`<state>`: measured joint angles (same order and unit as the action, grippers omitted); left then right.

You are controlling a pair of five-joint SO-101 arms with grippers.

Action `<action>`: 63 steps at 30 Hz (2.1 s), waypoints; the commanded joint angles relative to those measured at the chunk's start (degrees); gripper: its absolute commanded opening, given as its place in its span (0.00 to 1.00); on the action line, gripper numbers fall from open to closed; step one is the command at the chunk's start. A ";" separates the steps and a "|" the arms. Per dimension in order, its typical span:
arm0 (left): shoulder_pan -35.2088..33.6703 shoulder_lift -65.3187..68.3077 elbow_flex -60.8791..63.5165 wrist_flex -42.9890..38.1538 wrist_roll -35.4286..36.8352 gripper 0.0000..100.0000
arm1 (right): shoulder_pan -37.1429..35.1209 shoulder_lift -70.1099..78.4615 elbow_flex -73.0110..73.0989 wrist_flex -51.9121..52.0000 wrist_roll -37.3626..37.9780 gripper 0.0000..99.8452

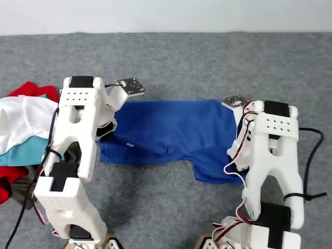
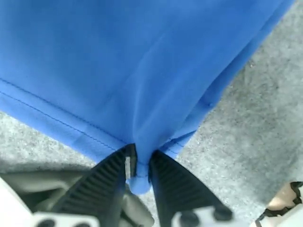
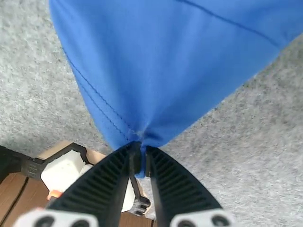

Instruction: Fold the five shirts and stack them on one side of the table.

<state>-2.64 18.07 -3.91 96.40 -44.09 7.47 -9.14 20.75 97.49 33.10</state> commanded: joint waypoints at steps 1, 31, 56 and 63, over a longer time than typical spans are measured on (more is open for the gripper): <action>-0.97 -1.05 -0.57 0.97 1.05 0.10 | 0.57 -2.51 -0.62 0.22 1.93 0.02; 2.73 -16.70 9.54 -10.64 19.16 0.01 | -5.49 15.69 -13.98 -14.02 -8.00 0.01; 8.09 -17.23 8.66 -7.38 19.69 0.01 | 0.04 18.33 -32.09 0.40 -2.90 0.01; 16.97 -15.38 6.64 -8.70 19.78 0.02 | 5.32 1.54 -32.26 3.30 -3.08 0.01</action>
<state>10.73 4.09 6.02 88.48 -25.01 9.58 0.97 -8.53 99.52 30.02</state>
